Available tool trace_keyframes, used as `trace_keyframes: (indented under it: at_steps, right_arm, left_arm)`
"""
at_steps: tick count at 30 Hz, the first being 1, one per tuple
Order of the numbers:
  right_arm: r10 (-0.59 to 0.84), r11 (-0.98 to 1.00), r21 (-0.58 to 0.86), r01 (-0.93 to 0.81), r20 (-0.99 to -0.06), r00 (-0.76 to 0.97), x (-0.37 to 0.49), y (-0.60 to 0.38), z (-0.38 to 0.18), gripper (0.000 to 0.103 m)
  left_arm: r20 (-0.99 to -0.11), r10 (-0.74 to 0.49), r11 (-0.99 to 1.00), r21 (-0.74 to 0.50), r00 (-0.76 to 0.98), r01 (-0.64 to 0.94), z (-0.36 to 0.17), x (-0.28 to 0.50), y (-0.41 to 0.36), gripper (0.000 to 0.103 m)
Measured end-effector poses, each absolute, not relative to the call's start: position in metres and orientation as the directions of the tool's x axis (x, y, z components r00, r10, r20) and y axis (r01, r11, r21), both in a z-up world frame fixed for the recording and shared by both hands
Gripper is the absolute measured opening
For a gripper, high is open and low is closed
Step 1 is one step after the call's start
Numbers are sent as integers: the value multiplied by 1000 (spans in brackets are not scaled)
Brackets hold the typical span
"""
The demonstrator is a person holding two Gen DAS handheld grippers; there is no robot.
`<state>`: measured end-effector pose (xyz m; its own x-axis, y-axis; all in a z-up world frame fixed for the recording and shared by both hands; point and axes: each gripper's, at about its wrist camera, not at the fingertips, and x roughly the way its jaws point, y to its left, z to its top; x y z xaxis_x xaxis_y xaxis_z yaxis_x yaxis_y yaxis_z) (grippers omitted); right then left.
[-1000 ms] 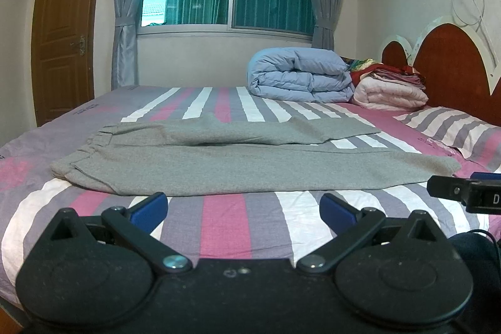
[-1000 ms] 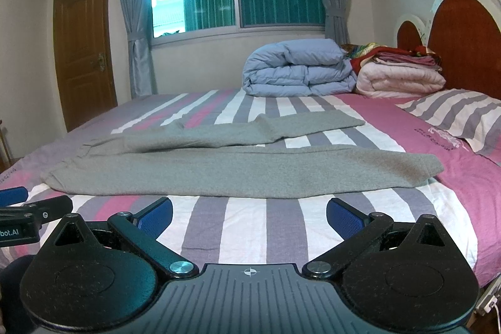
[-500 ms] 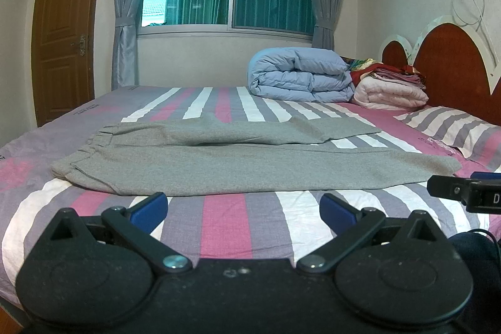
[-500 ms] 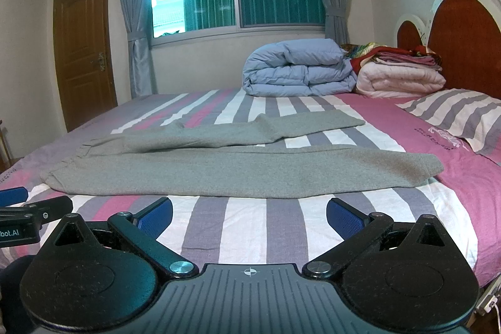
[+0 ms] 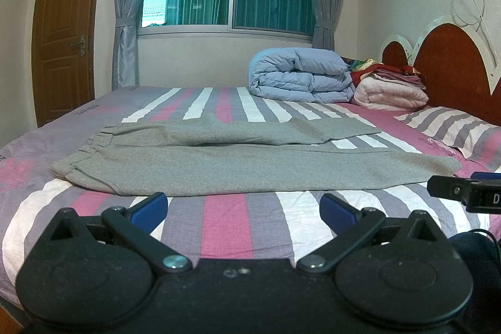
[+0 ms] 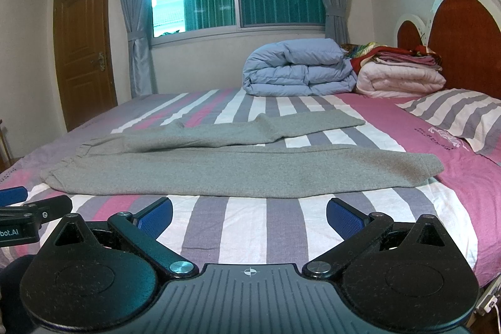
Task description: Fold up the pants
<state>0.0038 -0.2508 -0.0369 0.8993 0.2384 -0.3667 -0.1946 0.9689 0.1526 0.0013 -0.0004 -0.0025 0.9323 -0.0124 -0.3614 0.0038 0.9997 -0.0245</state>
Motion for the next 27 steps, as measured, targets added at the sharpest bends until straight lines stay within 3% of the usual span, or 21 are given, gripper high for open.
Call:
trace_keyframes:
  at_steps: [27]
  right_arm:
    - [238, 969, 150, -194, -374, 896, 4, -251, -36, 103]
  left_arm:
    - [-381, -23, 999, -35, 924, 11, 2, 5, 5, 97]
